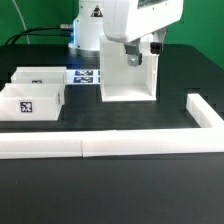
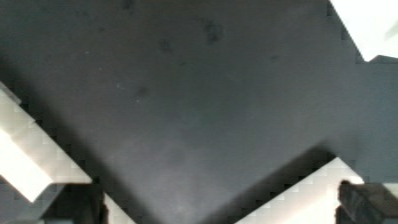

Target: Assemble drawer

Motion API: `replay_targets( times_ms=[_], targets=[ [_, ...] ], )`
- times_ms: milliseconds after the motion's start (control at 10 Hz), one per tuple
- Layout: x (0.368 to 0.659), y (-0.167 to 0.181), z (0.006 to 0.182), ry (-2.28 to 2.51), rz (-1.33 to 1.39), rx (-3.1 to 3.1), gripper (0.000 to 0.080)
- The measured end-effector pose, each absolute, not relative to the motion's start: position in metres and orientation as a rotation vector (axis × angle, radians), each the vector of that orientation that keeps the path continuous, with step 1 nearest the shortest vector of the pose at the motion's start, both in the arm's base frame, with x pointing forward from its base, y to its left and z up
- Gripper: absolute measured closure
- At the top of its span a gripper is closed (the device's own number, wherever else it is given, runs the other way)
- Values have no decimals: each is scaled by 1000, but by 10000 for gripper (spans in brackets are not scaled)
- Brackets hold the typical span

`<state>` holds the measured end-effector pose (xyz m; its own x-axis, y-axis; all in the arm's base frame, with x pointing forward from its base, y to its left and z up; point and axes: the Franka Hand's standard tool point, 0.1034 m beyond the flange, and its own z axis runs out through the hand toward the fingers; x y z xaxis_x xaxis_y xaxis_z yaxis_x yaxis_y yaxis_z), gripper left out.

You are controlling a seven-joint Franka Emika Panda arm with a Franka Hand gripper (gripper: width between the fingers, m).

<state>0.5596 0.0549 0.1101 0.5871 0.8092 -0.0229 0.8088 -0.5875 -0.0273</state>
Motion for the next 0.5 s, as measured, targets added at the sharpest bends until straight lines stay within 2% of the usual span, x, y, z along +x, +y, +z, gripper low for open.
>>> replay_targets(
  times_ms=[500],
  targets=[
    [559,55,110,-1420,52,-2786,150]
  ],
)
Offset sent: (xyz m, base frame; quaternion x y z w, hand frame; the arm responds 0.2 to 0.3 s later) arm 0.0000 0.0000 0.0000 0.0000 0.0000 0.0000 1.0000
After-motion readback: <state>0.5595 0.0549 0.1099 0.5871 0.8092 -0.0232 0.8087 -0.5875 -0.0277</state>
